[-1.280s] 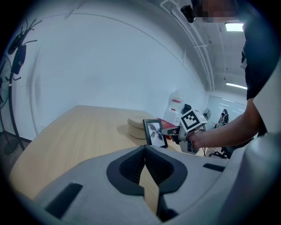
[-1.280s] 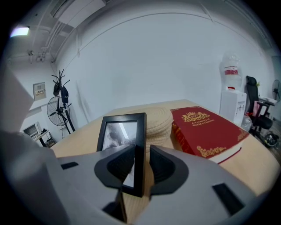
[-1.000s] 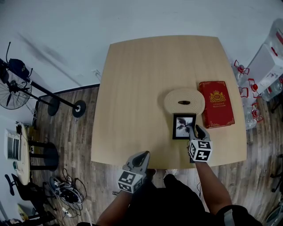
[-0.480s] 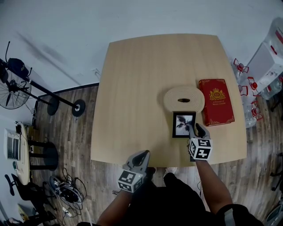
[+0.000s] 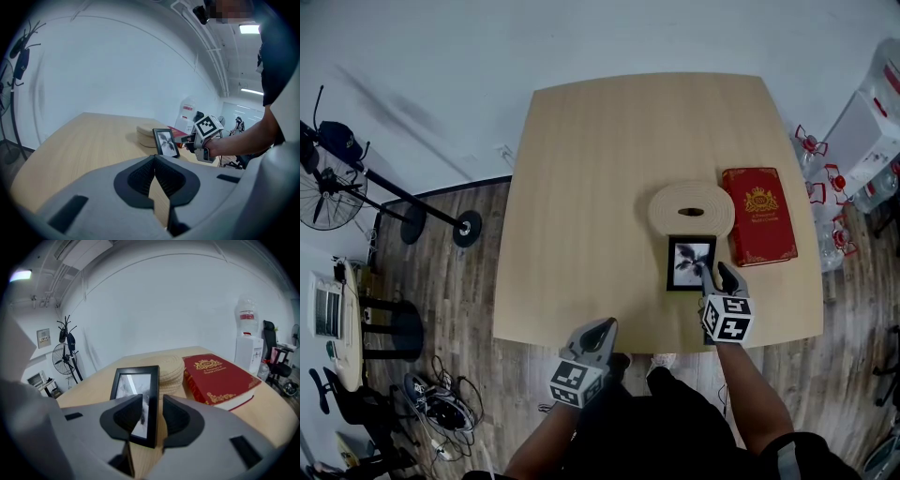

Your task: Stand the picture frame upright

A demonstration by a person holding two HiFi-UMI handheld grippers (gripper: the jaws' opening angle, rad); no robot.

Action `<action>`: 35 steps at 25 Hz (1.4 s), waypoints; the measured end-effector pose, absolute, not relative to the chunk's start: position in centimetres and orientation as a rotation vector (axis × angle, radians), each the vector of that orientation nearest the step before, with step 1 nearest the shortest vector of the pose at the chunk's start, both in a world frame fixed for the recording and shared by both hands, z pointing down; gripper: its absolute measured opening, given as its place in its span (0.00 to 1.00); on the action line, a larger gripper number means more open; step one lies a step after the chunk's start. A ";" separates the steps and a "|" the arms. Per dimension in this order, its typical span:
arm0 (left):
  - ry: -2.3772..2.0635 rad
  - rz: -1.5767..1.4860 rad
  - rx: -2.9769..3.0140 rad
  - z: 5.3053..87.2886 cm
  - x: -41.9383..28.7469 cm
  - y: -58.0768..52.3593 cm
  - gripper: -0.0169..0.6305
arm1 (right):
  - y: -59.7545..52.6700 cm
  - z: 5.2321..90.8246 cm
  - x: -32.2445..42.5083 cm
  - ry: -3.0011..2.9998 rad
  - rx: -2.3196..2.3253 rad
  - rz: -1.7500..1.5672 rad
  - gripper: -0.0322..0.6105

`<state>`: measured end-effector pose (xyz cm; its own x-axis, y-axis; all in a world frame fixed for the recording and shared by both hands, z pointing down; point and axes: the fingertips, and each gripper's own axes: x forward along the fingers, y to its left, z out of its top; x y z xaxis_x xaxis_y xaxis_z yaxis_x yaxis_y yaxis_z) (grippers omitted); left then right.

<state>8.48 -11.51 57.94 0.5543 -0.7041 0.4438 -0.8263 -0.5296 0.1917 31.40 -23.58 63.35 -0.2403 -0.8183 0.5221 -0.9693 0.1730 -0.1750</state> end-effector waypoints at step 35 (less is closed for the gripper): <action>-1.285 0.277 2.623 48.5 12.6 -16.9 0.03 | -18.9 45.9 30.5 -2.464 1.618 0.161 0.06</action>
<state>12.57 -16.94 48.45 0.6027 -0.7554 0.2574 -0.7943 -0.5989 0.1021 30.51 -18.93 45.87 -0.3867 -0.8965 0.2162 -0.9170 0.3987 0.0131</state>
